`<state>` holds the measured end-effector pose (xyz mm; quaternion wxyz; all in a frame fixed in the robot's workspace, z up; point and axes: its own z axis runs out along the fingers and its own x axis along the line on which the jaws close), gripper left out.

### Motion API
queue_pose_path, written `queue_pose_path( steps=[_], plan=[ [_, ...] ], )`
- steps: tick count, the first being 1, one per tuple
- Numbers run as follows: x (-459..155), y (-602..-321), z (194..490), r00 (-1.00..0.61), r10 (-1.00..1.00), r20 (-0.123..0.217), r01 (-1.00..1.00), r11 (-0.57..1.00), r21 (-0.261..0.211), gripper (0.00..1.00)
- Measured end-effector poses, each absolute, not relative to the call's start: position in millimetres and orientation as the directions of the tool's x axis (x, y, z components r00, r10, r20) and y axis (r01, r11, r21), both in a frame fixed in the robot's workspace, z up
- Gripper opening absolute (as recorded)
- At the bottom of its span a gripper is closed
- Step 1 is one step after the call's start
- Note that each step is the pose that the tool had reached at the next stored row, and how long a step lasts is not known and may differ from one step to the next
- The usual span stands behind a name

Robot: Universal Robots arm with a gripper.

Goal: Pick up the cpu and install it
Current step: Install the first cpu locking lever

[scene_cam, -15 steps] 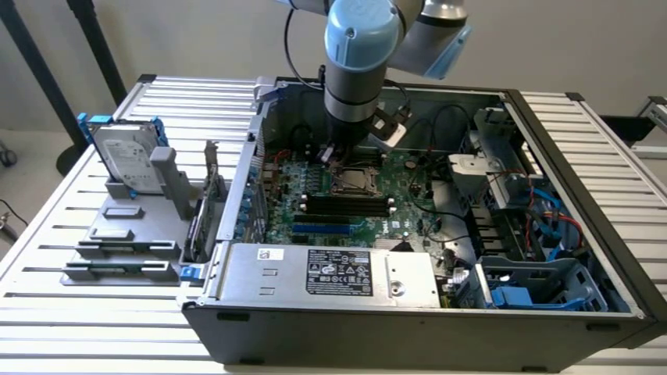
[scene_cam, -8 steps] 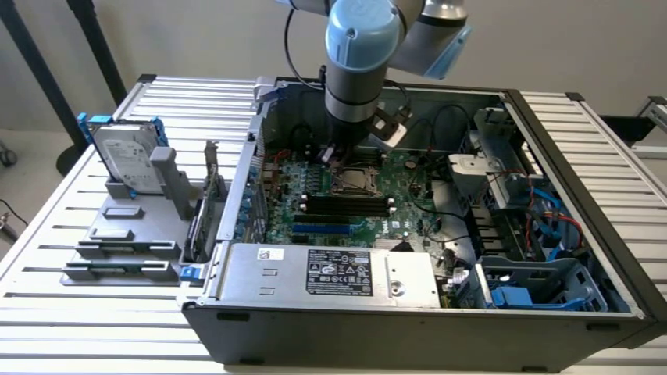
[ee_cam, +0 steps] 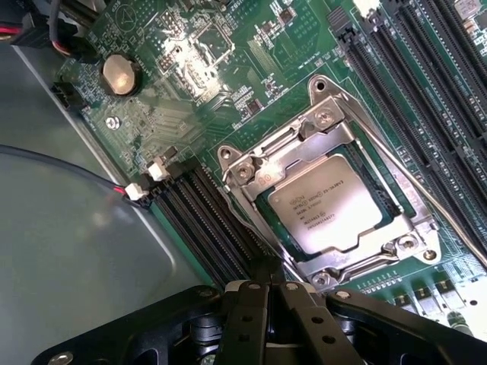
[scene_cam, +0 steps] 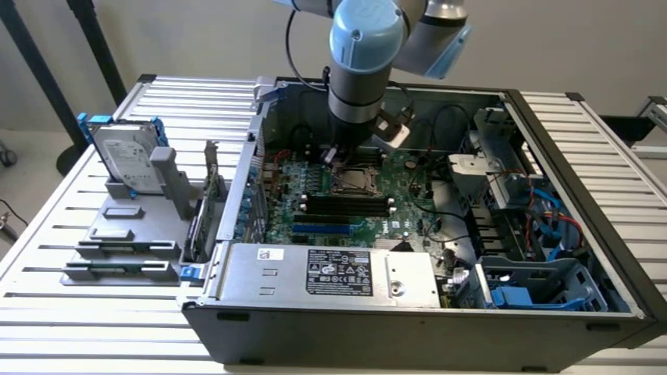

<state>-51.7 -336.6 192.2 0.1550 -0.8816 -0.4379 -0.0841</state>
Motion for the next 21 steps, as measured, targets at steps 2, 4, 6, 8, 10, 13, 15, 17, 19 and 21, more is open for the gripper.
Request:
queue_pose_path(
  steps=[2,4,6,8,10,13,15,17,19,21],
  plan=[
    [-50.3,-336.6,191.9,0.602,0.746,0.284,0.798,-0.568,-0.200,0.11],
    [-48.9,-336.6,191.5,0.602,0.746,0.284,0.798,-0.568,-0.200,0.11],
    [-47.6,-336.6,191.2,0.602,0.746,0.283,0.798,-0.568,-0.200,0.11],
    [-46.2,-336.6,190.9,0.603,0.746,0.283,0.798,-0.568,-0.200,0.11],
    [-44.8,-336.6,190.7,0.603,0.746,0.283,0.798,-0.568,-0.201,0.11],
    [-42.9,-336.6,190.4,0.603,0.746,0.282,0.798,-0.569,-0.201,0.11],
    [-41.4,-336.7,190.4,0.603,0.746,0.281,0.797,-0.569,-0.202,0.11],
    [-39.9,-336.7,190.3,0.604,0.746,0.280,0.797,-0.569,-0.203,0.11],
    [-39.5,-336.6,190.2,0.604,0.746,0.279,0.797,-0.569,-0.204,0.11],
    [-39.4,-336.4,191.6,0.605,0.746,0.278,0.796,-0.568,-0.207,0.11]
  ],
)
